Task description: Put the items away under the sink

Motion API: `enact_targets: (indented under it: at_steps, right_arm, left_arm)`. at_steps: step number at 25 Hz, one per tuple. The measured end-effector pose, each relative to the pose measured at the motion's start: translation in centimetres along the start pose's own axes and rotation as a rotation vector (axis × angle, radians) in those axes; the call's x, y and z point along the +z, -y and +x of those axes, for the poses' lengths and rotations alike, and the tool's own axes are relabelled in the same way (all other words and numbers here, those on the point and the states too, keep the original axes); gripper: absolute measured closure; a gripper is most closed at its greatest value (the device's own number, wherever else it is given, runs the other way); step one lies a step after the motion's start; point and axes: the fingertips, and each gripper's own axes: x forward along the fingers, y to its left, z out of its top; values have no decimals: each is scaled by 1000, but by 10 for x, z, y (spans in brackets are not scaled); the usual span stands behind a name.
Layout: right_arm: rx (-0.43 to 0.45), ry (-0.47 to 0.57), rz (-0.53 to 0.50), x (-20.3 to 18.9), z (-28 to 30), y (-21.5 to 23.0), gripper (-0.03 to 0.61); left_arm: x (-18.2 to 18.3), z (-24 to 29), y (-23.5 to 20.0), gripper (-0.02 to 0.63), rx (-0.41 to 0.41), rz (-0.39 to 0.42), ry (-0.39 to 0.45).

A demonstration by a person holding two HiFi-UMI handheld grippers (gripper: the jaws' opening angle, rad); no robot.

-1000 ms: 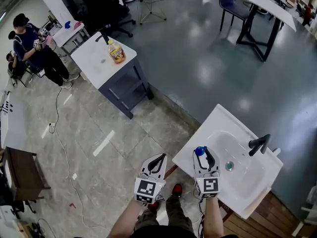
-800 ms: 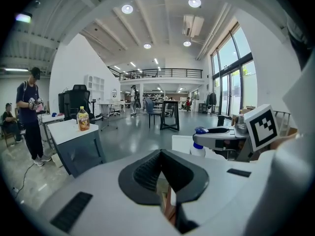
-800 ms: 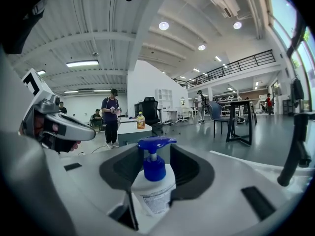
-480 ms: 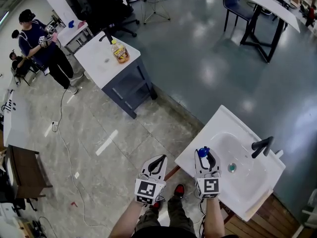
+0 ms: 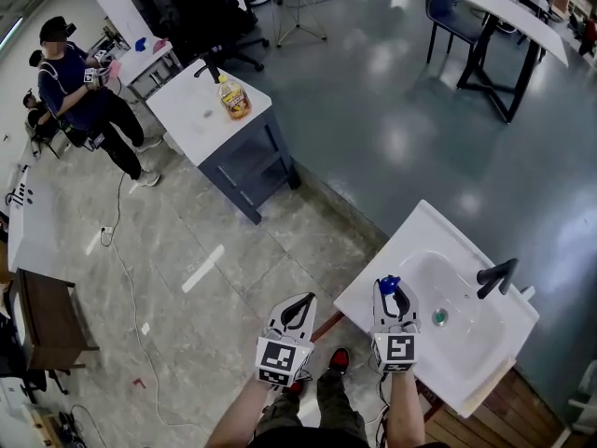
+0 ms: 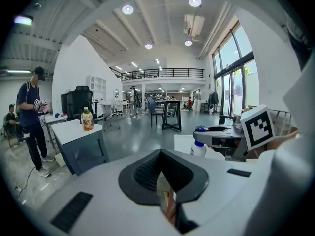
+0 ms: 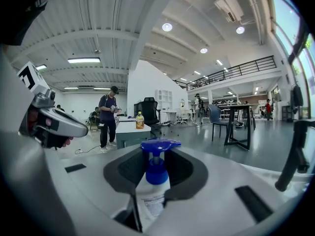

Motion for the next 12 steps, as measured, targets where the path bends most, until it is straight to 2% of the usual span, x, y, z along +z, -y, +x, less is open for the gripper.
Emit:
enact_targets:
  at_steps: [12]
  right_arm:
    - [-21,47,-26,30,-14,-10,466]
  left_arm:
    - [16,-18,-6,607,-12,29,49]
